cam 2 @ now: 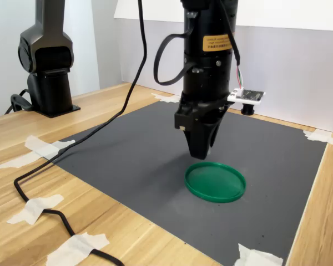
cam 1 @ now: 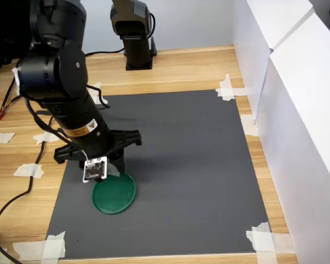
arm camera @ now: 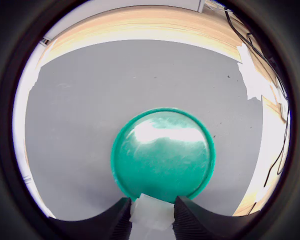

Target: Grasp a white terminal and put it on the green lid.

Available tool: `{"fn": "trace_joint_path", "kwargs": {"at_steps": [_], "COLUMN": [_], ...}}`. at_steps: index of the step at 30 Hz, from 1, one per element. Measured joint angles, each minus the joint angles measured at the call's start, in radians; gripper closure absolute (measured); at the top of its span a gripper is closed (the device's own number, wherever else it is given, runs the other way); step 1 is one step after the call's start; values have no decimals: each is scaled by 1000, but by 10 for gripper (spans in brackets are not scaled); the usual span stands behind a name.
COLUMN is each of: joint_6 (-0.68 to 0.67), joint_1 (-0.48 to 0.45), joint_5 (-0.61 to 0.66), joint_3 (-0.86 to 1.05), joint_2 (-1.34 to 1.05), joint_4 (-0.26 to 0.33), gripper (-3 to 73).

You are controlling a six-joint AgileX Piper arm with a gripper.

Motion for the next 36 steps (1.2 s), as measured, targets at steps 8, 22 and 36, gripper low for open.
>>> {"fn": "trace_joint_path", "kwargs": {"at_steps": [8,22,36], "joint_6": [-6,-21,-23], "joint_1": [-4,-4,-4], "joint_5": [-33,-67,-67], "joint_3": [-31,-32,-32], "joint_2": [47,58,58], "joint_4": [11,14,3], "gripper": [375,375,207]}}
